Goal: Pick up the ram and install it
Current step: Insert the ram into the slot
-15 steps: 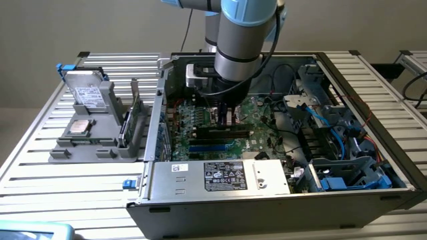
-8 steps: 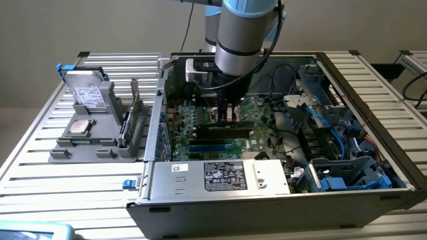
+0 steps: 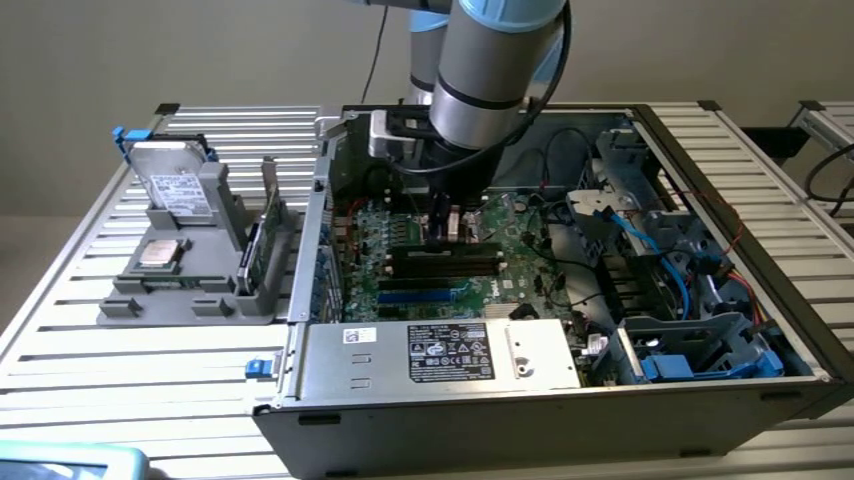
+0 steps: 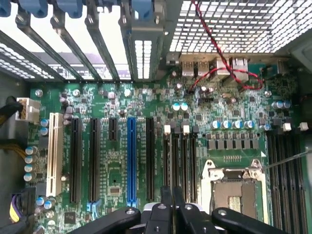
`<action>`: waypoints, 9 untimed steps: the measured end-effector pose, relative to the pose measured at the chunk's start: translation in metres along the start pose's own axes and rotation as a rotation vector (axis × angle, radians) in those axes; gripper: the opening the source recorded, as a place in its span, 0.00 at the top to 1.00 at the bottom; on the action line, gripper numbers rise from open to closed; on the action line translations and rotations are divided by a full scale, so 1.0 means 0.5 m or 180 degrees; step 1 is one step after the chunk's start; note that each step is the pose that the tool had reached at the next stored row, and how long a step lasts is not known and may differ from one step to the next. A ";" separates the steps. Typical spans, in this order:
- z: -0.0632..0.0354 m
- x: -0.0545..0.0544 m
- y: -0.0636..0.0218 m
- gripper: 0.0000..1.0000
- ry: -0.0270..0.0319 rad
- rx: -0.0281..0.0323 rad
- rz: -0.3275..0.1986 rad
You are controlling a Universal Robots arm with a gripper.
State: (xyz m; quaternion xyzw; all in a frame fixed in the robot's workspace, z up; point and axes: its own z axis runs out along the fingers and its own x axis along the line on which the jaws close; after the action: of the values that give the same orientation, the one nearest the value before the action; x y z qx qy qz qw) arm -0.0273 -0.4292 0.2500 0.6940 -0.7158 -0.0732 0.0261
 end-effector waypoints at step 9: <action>0.000 0.000 -0.016 0.87 -0.0005 -0.0017 -0.0019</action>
State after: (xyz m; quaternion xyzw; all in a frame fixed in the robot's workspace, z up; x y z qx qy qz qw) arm -0.0195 -0.4292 0.2490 0.6960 -0.7136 -0.0757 0.0272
